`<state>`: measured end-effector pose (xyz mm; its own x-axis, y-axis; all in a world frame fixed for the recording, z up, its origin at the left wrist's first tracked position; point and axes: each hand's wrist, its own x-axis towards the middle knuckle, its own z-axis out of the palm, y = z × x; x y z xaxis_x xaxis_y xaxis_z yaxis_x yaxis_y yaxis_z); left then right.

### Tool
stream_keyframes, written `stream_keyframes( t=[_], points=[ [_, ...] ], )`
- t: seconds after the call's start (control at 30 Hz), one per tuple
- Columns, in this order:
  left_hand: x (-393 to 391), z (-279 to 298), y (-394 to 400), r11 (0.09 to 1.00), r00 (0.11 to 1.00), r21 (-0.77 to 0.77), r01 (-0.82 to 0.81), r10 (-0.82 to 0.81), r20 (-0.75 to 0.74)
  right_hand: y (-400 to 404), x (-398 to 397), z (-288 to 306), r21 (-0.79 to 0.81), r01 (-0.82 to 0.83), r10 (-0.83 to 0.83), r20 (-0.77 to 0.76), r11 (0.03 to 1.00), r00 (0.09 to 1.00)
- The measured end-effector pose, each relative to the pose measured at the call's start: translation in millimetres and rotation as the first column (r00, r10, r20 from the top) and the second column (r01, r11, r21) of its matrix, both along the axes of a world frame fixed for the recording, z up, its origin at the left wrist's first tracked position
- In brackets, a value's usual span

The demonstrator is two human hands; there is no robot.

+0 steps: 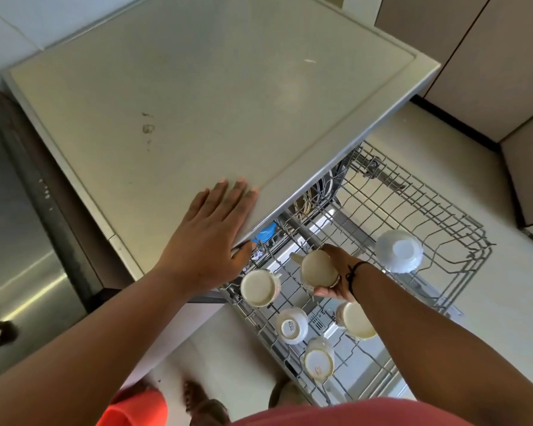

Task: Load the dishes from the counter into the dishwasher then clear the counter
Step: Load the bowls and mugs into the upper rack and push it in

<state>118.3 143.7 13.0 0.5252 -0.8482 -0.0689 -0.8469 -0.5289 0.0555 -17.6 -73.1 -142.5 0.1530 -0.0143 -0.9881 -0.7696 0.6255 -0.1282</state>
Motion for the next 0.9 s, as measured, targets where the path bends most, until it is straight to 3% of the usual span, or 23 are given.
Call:
stream_keyframes(
  t=[0.17, 0.37, 0.57, 0.9],
  points=[
    [0.3, -0.3, -0.4, 1.000, 1.000, 0.000, -0.002, 0.002, -0.005, 9.3, -8.0, -2.8, 0.027, 0.139, -0.139, 0.015, 0.990, 0.990],
    [0.9, -0.9, 0.3, 1.000, 1.000, -0.020, -0.016, 0.015, -0.025, 27.1, 5.2, 0.2, -0.009, 0.173, -0.173, 0.058, 0.985, 0.983],
    [1.4, -0.8, 0.1, 1.000, 1.000, -0.025, -0.013, 0.012, -0.018, 14.4, 1.1, 2.0, -0.127, 0.088, -0.082, 0.049, 0.988, 0.995],
    [2.3, -2.6, 1.0, 1.000, 1.000, -0.029, -0.008, 0.007, -0.026, 6.9, -2.0, -16.3, -0.149, -0.091, 0.095, 0.019, 0.985, 0.995]
  ],
)
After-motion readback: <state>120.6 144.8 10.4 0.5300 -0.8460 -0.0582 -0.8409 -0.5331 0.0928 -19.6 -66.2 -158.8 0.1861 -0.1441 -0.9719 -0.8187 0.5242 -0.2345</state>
